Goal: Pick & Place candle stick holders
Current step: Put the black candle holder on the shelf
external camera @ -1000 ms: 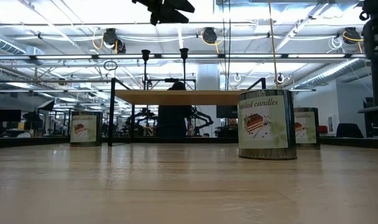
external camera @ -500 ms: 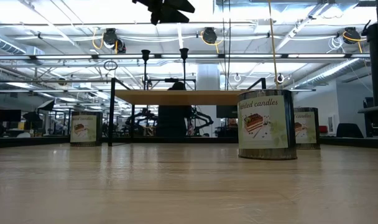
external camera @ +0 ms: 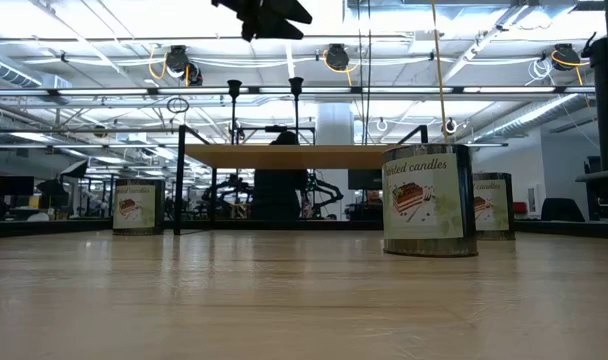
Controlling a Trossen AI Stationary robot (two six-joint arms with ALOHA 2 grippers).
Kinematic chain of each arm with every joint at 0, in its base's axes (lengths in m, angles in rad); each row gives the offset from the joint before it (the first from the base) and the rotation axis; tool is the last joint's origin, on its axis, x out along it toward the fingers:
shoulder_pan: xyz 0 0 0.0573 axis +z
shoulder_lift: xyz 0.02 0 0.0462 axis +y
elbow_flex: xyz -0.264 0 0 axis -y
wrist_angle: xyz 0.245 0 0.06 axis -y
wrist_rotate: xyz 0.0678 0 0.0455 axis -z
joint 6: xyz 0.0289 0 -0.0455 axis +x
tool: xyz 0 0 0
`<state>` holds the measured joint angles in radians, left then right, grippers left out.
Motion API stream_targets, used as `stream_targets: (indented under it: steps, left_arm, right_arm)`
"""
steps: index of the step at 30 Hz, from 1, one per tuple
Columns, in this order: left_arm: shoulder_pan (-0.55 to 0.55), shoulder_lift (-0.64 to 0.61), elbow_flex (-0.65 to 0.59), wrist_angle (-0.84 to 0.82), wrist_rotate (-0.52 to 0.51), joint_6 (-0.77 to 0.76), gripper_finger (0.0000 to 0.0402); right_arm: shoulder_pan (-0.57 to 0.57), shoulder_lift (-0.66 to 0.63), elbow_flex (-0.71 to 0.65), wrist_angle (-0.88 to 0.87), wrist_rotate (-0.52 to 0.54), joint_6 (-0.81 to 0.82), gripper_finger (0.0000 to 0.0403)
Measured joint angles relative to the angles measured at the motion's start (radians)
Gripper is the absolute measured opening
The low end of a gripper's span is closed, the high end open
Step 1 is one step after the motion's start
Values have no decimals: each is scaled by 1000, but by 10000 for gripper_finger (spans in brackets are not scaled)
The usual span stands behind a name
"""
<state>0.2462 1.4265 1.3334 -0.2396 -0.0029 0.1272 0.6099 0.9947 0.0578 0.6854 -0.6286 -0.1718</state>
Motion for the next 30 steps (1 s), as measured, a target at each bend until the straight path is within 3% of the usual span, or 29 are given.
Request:
stream_targets:
  steps: [10, 14, 19, 22, 25, 30]
  left_arm:
    - [0, 0, 0, -29, 0, 6, 271]
    - [0, 0, 0, -29, 0, 86, 271]
    - [0, -36, 0, -29, -7, 134, 271]
    - [0, -75, 0, -30, -7, 134, 271]
    - [-1, -125, 0, -30, -7, 133, 271]
    - [-9, -226, 0, -57, -7, 133, 271]
  right_arm:
    - [8, 56, 0, 103, 2, -40, 8]
    - [2, 57, 0, 137, 5, -158, 11]
    - [-41, 56, 0, 382, 39, -208, 4]
    - [-79, 55, 12, 503, 218, -241, 3]
    - [-137, 59, 65, 489, 431, -260, 3]
    - [-233, 53, 224, 519, 863, -261, 2]
